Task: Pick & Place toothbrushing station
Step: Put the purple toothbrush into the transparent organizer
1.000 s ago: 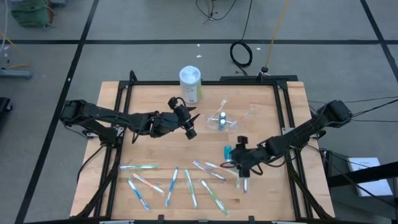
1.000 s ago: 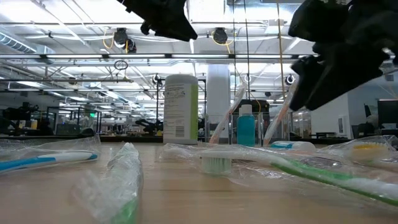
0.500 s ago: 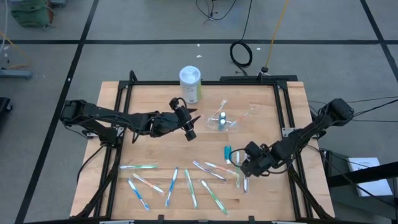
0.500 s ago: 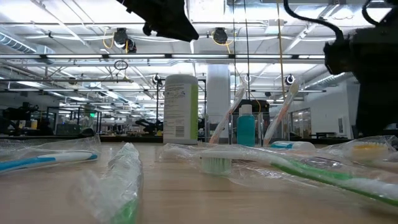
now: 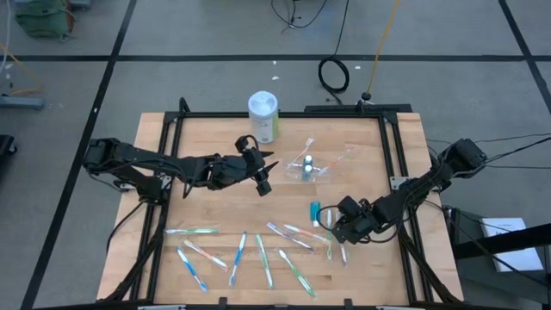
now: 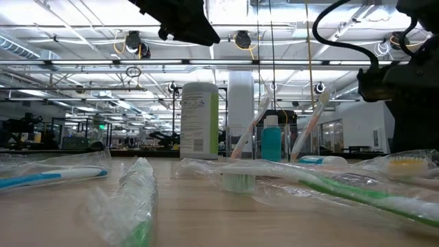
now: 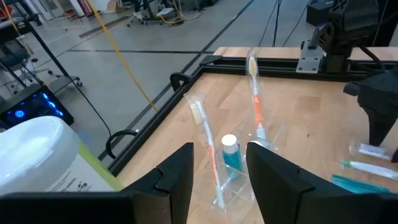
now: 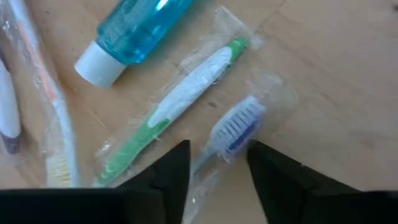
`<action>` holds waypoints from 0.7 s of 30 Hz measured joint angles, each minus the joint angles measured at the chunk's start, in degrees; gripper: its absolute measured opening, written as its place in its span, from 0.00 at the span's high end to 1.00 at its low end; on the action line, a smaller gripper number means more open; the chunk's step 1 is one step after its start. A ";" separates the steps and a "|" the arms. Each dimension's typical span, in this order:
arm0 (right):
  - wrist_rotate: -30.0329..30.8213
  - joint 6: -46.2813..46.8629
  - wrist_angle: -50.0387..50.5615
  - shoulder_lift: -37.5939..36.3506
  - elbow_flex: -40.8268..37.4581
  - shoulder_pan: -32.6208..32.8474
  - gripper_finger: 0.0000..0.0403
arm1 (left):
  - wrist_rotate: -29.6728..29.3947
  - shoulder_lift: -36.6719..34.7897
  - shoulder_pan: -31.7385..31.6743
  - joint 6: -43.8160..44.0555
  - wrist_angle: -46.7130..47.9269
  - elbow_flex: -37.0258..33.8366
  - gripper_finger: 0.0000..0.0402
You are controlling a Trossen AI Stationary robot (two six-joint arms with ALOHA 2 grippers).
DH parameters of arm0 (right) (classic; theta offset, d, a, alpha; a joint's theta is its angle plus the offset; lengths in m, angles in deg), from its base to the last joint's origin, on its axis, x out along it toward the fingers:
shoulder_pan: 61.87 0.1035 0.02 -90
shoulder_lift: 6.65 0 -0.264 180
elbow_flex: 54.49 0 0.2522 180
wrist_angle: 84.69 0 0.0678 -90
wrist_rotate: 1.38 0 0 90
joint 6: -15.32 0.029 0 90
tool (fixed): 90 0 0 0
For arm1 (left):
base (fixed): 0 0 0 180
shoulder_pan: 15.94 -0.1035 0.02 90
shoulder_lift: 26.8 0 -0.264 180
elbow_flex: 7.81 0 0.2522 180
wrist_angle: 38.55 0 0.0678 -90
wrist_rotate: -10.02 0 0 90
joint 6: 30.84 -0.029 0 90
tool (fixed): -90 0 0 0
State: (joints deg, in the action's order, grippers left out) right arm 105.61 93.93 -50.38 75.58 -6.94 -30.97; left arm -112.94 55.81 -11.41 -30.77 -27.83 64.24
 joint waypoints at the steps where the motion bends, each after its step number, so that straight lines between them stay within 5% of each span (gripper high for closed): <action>1: 0.41 -0.14 0.04 -0.07 -0.05 0.00 0.66 | 0.01 0.00 -0.01 0.32 0.29 0.00 0.62; 10: 5.64 -9.32 1.78 -10.78 -0.47 -0.95 0.98 | 0.17 0.00 0.00 5.91 5.22 -0.02 0.62; 15: 19.11 -19.26 -0.99 -20.81 -0.41 -0.94 0.98 | 0.40 0.00 0.53 7.83 5.55 -0.02 0.62; 21: 39.94 -45.35 -13.84 -28.65 -0.36 -0.94 1.00 | 3.67 0.00 1.50 7.83 6.11 -0.02 0.62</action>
State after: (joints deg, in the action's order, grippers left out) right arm 145.55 48.58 -64.21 46.93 -7.30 -31.91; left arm -109.27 55.81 -9.90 -22.94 -21.72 64.21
